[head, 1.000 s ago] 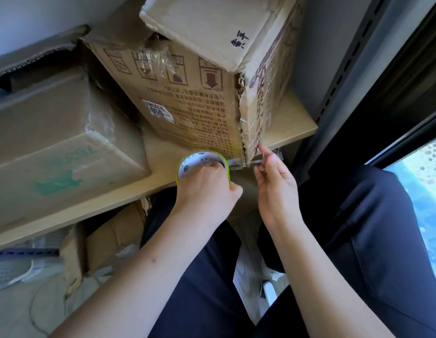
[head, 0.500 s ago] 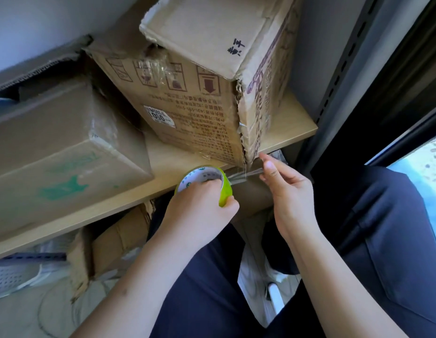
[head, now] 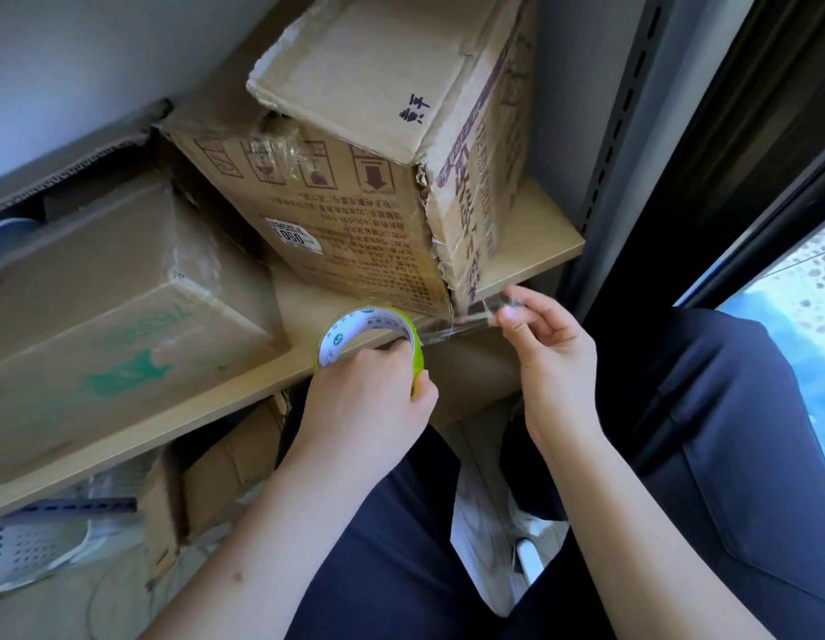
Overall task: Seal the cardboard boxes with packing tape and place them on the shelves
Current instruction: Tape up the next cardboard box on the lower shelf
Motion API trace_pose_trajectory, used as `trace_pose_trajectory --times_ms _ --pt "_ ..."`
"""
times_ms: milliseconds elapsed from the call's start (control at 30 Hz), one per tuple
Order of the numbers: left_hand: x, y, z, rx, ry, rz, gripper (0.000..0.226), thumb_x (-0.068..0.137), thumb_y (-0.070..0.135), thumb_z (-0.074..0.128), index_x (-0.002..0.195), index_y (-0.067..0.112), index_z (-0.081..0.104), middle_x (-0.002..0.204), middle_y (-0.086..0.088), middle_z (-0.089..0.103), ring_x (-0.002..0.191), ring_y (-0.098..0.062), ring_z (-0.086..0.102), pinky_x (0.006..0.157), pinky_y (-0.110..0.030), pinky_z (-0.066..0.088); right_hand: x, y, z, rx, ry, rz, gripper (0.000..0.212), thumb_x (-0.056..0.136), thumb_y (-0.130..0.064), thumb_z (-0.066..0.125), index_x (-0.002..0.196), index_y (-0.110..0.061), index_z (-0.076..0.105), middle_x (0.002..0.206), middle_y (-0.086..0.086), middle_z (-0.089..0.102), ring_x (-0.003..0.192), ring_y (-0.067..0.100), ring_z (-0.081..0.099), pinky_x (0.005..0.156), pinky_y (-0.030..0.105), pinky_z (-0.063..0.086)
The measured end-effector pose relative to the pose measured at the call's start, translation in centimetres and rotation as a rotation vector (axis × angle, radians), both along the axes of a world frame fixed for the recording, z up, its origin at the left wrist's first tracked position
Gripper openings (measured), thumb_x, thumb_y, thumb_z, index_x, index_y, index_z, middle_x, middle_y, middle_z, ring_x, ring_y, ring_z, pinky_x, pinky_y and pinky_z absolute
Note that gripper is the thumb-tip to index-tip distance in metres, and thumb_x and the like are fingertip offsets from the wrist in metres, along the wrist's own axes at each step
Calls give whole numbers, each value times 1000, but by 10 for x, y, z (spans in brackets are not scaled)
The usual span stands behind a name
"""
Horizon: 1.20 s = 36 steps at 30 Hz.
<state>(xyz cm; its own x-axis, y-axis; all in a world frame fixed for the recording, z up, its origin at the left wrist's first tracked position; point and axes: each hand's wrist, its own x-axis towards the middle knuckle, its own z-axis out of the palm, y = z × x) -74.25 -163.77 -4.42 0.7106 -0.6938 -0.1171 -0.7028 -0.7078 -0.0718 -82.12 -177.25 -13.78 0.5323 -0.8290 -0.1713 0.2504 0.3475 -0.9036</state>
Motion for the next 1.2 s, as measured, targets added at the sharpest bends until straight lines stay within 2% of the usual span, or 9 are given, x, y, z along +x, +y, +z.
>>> trace_pose_trajectory --times_ms 133,400,467,533,600,767,933,1100,1200 --pt "2 -3 -2 -1 -25 23 26 98 42 41 81 22 39 59 4 38 48 -9 31 44 -25 20 6 -1 -1 -53 11 -16 10 89 -5 69 94 -12 72 86 0 74 81 7 66 76 18 49" --pt "14 -19 -13 18 -13 33 26 99 40 42 86 17 42 66 0 48 56 -17 42 49 -30 28 31 -9 -6 -52 104 -80 6 90 -9 69 94 -13 73 77 -3 75 69 3 63 70 19 48" --pt "18 -23 -15 18 -22 31 26 101 39 41 88 17 41 66 0 44 57 -18 40 49 -30 27 39 -10 -4 -234 241 -67 16 89 -18 72 105 -17 72 82 -5 73 70 3 63 71 15 45" --pt "24 -27 -17 27 -15 28 27 102 39 40 89 16 40 68 -1 44 60 -20 41 53 -30 29 45 -15 -3 -424 476 -91 44 83 -33 78 123 -25 61 104 -10 64 68 3 60 63 8 40" --pt "31 -30 -20 45 -8 28 29 102 39 39 87 14 42 69 -2 46 64 -23 45 57 -30 32 44 -22 -1 -498 672 -126 65 75 -45 82 130 -25 52 123 -6 49 75 10 61 63 16 41" --pt "40 -32 -22 81 28 12 31 102 39 40 85 14 43 71 -2 46 66 -23 45 58 -30 33 25 2 8 -806 655 -87 36 83 -48 72 99 -19 56 94 -9 49 71 11 52 60 28 42" --pt "44 -29 -21 118 15 -41 29 103 41 36 94 15 46 78 -2 48 66 -22 46 54 -30 33 41 10 0 -995 674 145 47 82 -61 66 79 -20 41 77 -9 45 66 16 48 51 29 30" --pt "44 -25 -18 154 65 -88 32 105 45 32 105 16 46 81 -4 49 68 -23 44 58 -32 32 52 -4 -5 -1143 707 138 48 87 -57 64 74 -19 37 70 -7 42 53 17 43 47 27 30" --pt "44 -27 -22 141 12 -61 36 106 44 30 106 15 51 92 -8 65 78 -27 59 62 -31 34 53 -6 -7 -1232 657 108 41 91 -46 64 78 -22 34 73 -10 39 55 12 37 46 23 24"
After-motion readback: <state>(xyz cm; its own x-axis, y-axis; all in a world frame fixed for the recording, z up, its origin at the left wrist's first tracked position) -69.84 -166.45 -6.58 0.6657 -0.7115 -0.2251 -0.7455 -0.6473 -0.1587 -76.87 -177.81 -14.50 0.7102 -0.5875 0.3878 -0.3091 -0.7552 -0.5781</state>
